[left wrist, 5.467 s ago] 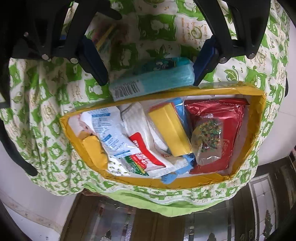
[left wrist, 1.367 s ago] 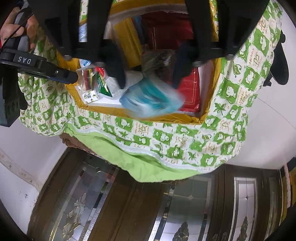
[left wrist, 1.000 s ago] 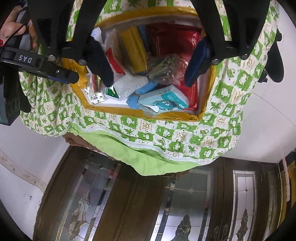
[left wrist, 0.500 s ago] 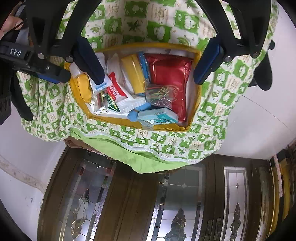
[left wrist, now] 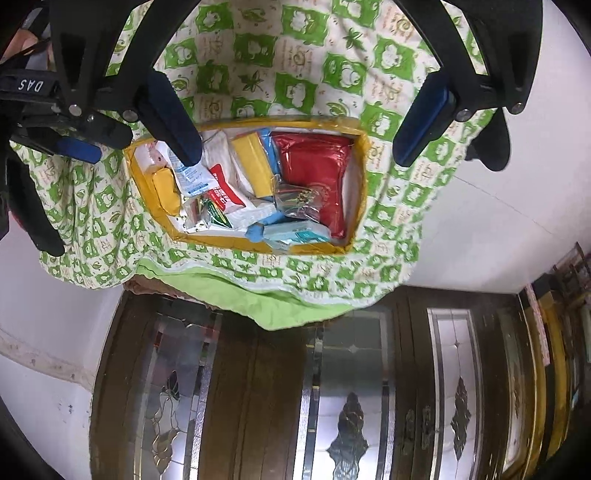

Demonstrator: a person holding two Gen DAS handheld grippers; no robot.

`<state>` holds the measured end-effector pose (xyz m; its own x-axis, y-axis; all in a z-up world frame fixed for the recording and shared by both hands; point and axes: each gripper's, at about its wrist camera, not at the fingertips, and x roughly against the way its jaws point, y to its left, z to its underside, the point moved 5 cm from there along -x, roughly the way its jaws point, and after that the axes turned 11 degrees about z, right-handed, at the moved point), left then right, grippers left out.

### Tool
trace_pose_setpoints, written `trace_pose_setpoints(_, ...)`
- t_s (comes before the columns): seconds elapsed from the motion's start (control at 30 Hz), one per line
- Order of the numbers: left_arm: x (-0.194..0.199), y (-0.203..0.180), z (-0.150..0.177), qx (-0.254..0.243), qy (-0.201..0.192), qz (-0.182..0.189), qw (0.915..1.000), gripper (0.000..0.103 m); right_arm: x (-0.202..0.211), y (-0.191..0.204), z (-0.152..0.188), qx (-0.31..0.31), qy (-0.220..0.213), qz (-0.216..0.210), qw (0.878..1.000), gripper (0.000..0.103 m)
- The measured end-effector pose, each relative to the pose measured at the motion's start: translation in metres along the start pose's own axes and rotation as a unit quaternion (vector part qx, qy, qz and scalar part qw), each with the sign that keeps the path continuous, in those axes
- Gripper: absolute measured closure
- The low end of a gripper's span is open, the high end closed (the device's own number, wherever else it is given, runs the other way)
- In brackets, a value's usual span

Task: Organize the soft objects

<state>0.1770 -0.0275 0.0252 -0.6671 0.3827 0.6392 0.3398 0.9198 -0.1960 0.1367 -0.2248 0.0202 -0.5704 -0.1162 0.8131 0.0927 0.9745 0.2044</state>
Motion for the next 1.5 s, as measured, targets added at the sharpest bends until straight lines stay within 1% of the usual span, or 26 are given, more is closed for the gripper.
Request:
trace_pose_setpoints(0.07, 0.007, -0.003, 0.001, -0.005, -0.006, -0.009, 0.9999, 0.0, 0.007, 0.001, 0.004, 0.003, -0.007, 0.005, 1.0, 0.001)
trace_pose_setpoints(0.23, 0.029, -0.005, 0.005, 0.007, -0.032, -0.017, 0.9993, 0.0, 0.023, 0.001, 0.012, 0.0, -0.02, 0.012, 1.0, 0.0)
trace_pose_setpoints(0.33, 0.039, -0.004, 0.008, 0.009, -0.042, -0.035, 0.9985, 0.0, 0.031, 0.001, 0.015, 0.002, -0.028, 0.019, 0.999, 0.0)
trace_pose_setpoints(0.43, 0.047, -0.005, 0.011, 0.002, -0.045, -0.076, 0.9961, 0.0, 0.039, 0.003, 0.019, 0.007, -0.034, 0.027, 0.999, 0.0)
trace_pose_setpoints(0.53, 0.058, -0.007, 0.013, -0.009, -0.051, -0.125, 0.9908, 0.0, 0.047, 0.005, 0.023, 0.009, -0.04, 0.031, 0.999, 0.0)
trace_pose_setpoints(0.57, 0.061, -0.008, 0.014, -0.012, -0.053, -0.135, 0.9893, 0.0, 0.049, 0.006, 0.024, 0.009, -0.042, 0.033, 0.999, 0.0)
trace_pose_setpoints(0.6, 0.064, -0.01, 0.014, -0.017, -0.055, -0.133, 0.9895, 0.0, 0.053, 0.007, 0.025, 0.008, -0.044, 0.035, 0.998, 0.0)
trace_pose_setpoints(0.67, 0.068, -0.015, 0.016, -0.019, -0.051, -0.116, 0.9918, 0.0, 0.06, 0.008, 0.028, 0.008, -0.05, 0.042, 0.998, 0.0)
trace_pose_setpoints(0.77, 0.073, -0.02, 0.018, -0.017, -0.046, -0.099, 0.9939, 0.0, 0.069, 0.009, 0.03, 0.011, -0.054, 0.061, 0.997, 0.0)
trace_pose_setpoints(0.87, 0.077, -0.023, 0.02, -0.012, -0.041, -0.088, 0.9952, 0.0, 0.077, 0.009, 0.033, 0.008, -0.053, 0.067, 0.996, 0.0)
trace_pose_setpoints(1.0, 0.079, -0.025, 0.023, -0.012, -0.035, -0.085, 0.9957, 0.0, 0.087, 0.009, 0.036, 0.003, -0.058, 0.073, 0.996, 0.0)
trace_pose_setpoints(1.17, 0.085, -0.029, 0.028, -0.01, -0.032, -0.075, 0.9966, 0.0, 0.1, 0.014, 0.039, 0.003, -0.066, 0.069, 0.995, 0.0)
trace_pose_setpoints(1.3, 0.09, -0.034, 0.03, -0.022, -0.034, -0.084, 0.9956, 0.0, 0.106, 0.018, 0.043, 0.008, -0.072, 0.076, 0.994, 0.0)
trace_pose_setpoints(1.5, 0.097, -0.037, 0.029, -0.027, -0.041, -0.085, 0.9951, 0.0, 0.113, 0.017, 0.046, 0.006, -0.08, 0.085, 0.993, 0.0)
